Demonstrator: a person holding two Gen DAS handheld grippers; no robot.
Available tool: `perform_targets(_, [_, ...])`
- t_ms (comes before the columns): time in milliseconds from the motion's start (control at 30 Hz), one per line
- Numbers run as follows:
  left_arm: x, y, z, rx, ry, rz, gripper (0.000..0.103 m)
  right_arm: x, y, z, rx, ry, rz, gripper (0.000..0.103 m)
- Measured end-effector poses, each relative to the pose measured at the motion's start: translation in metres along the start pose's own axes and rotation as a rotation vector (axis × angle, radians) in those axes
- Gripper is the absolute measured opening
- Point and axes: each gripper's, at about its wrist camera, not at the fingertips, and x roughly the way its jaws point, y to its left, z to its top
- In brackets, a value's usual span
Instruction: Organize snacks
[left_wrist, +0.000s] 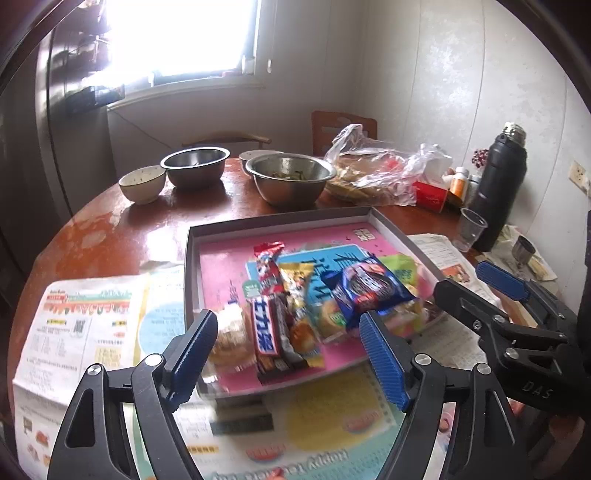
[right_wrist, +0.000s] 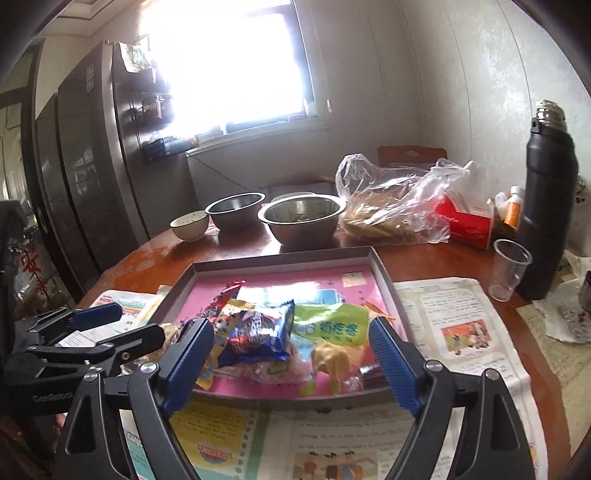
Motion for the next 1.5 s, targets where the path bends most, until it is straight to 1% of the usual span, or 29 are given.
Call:
perform_targets(167, [-0.005,-0.008,-0.027,-0.019,0.022,0.044,0.083,-0.015,-0.004,-0.016,-0.003,0.004,-0.003,0.09])
perform_targets(300, [-0.001,-0.013,-0.04,-0.036,0.053,0.051,0.084,-0.021,-0.01,-0.033,-0.002,0.035,-0.019,0.093])
perform_targets(433, [-0.005,-0.018,-0.051,-0.05,0.047,0.083,0.084,-0.028,-0.012,-0.051,-0.006,0.068,-0.034,0.095])
perform_targets(633, [-0.013,-0.026,-0.068,-0.055,0.045,0.1,0.084,-0.037,-0.012,-0.068,0.001,0.089,-0.031,0.098])
perform_targets(733, [-0.014,-0.028,-0.075,-0.049,0.055,0.129,0.084,-0.039,-0.013,-0.072,0.006,0.094,-0.045,0.098])
perform_targets(800, [-0.014,-0.029,-0.078,-0.048,0.058,0.145,0.084,-0.041,-0.015,-0.074,0.02,0.099,-0.051,0.098])
perform_targets(900, [-0.016,-0.028,-0.082,-0.059,0.058,0.15,0.084,-0.043,-0.017,-0.075,0.024,0.1,-0.076,0.098])
perform_targets(1000, [-0.018,-0.03,-0.086,-0.055,0.061,0.158,0.084,-0.046,-0.018,-0.078,0.032,0.101,-0.08,0.098])
perform_targets(1500, [-0.015,-0.035,-0.093,-0.039,0.083,0.157,0.084,-0.05,-0.019,-0.095,0.032,0.125,-0.094,0.098])
